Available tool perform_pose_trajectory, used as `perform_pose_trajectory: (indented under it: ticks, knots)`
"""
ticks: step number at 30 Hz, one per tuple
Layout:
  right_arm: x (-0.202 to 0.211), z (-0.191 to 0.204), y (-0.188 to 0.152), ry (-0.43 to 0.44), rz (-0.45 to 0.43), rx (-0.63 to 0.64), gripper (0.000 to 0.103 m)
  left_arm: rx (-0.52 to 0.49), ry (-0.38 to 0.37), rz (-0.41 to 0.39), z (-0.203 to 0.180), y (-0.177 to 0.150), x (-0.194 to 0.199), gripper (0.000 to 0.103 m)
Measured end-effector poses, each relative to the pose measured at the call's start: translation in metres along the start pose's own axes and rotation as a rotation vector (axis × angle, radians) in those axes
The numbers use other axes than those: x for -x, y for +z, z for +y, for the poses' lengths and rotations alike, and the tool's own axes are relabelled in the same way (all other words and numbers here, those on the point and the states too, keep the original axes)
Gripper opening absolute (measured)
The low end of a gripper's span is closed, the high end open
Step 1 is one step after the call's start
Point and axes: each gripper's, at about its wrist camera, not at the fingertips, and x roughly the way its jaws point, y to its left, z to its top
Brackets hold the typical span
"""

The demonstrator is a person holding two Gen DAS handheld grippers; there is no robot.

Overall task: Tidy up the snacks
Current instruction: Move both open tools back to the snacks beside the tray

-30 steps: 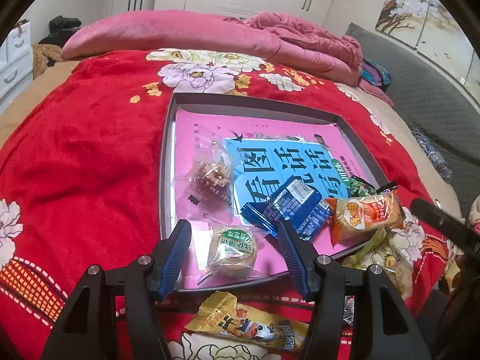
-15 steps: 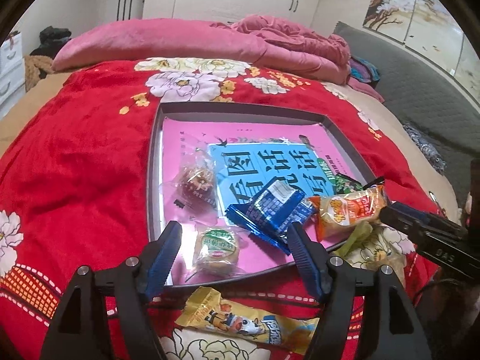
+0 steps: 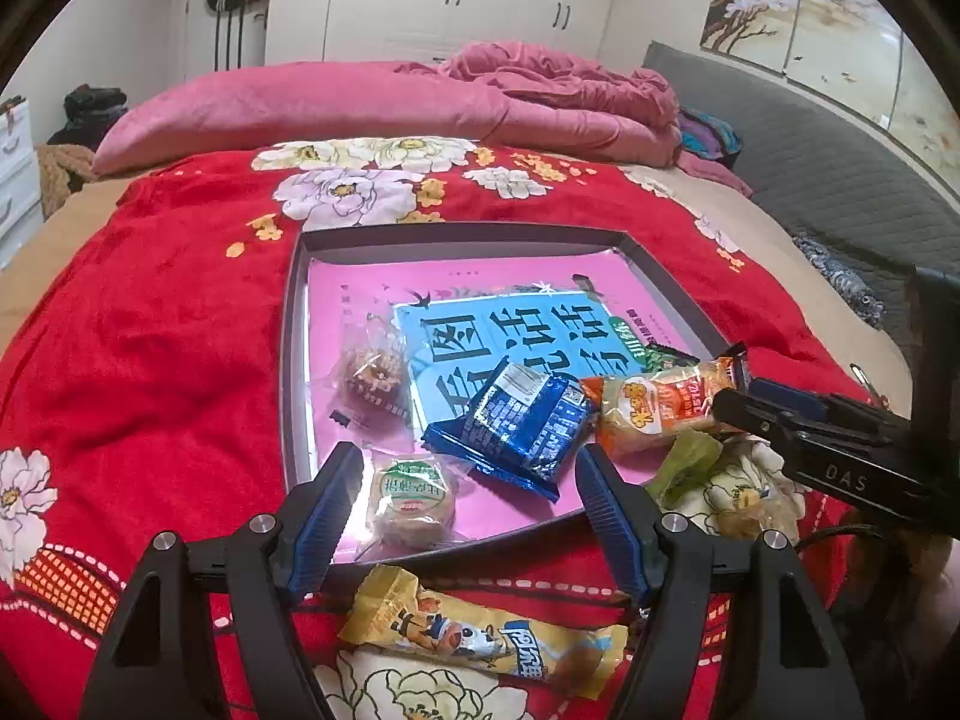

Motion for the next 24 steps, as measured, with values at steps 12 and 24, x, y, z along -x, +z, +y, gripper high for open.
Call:
perform_pose_trajectory:
  ticks: [12,24]
  knots:
    - [0.027,0.000,0.005,0.065,-0.077,-0.025,0.057,0.009,-0.011,-0.034,-0.002,-0.001,0.012,0.079]
    - [0.051,-0.001,-0.002,0.086,-0.117,-0.028,0.066,-0.015,-0.028,-0.046,-0.014,-0.007,0.027,0.080]
